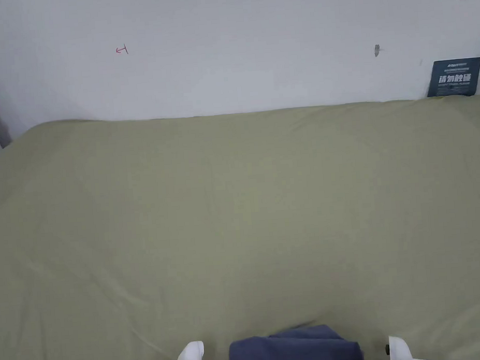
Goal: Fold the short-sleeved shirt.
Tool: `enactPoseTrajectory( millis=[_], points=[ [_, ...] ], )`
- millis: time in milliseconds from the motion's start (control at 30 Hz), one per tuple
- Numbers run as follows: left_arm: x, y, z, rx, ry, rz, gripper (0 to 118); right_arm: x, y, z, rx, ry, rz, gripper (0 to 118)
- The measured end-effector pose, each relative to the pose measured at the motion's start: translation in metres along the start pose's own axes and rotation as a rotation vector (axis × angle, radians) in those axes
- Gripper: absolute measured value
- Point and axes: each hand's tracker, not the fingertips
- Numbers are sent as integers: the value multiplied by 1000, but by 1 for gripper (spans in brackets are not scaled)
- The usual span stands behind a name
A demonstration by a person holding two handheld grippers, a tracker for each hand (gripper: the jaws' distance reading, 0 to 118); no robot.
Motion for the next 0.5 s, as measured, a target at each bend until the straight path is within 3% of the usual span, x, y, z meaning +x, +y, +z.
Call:
enactPoseTrajectory(
  millis=[133, 233, 500],
  points=[
    [7, 8, 10, -17, 18, -94, 25, -8, -4, -1, 26, -10, 18, 3],
    [10, 20, 42, 0, 37, -160, 25, -26, -6, -1, 58, -55, 131, 3],
    [-70, 84, 239, 147, 233, -102, 25, -57, -4, -22, 76, -113, 207, 3]
  ],
)
